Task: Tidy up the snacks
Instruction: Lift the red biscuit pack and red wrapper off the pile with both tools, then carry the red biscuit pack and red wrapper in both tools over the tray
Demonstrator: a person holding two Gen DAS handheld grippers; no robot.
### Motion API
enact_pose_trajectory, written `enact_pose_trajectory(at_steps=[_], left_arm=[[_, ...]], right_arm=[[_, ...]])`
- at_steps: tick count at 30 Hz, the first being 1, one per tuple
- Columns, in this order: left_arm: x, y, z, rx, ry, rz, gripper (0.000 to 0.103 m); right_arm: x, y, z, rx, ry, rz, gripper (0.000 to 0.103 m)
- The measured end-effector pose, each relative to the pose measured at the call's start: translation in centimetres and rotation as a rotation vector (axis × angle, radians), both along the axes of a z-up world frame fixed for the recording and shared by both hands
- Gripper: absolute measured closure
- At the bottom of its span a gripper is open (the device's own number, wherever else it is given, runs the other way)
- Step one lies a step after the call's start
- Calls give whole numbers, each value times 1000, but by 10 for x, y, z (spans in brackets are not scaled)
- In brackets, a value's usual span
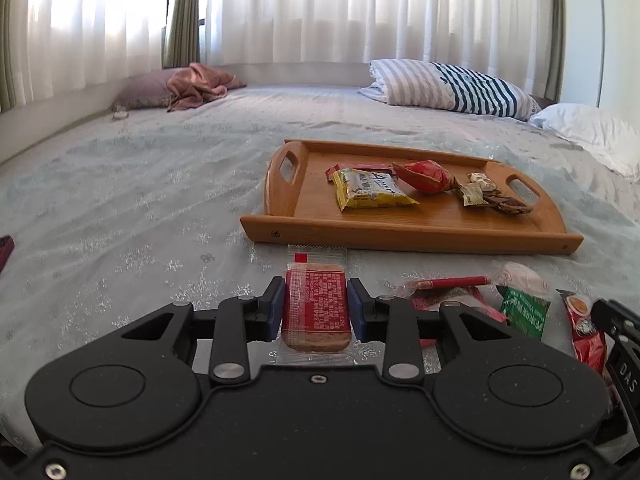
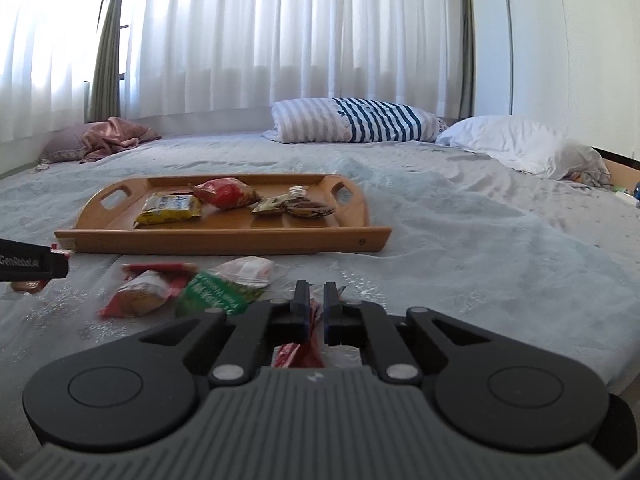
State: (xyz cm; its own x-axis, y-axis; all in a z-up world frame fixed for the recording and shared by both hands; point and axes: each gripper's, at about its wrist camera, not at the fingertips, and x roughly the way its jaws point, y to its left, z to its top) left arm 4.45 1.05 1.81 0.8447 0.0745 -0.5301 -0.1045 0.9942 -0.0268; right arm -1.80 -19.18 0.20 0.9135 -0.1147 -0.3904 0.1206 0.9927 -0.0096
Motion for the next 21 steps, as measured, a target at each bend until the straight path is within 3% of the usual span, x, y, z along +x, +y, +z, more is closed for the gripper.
enact_pose_trajectory(at_steps=[4,7,13,19,20,21], left_arm=[[-1,1,0,-15,0,-1,72],[-4,-1,0,-9,0,-8,71],[-7,-7,-1,0,1,-28,71],[-7,-10,0,5,1,-46,71],[-7,-11,0,6,0,-46,71],[-6,-11,0,6,0,-47,71]], right_arm=[[-3,-5,-3,28,8,16,89],[-5,-2,-5,29,11,31,72],[0,10,-12,-8,31,41,62],[7,17,-20,-38,64,50,62],[7,18,-19,-40,66,58,77],[7,17,-18,-33,65,74,80]])
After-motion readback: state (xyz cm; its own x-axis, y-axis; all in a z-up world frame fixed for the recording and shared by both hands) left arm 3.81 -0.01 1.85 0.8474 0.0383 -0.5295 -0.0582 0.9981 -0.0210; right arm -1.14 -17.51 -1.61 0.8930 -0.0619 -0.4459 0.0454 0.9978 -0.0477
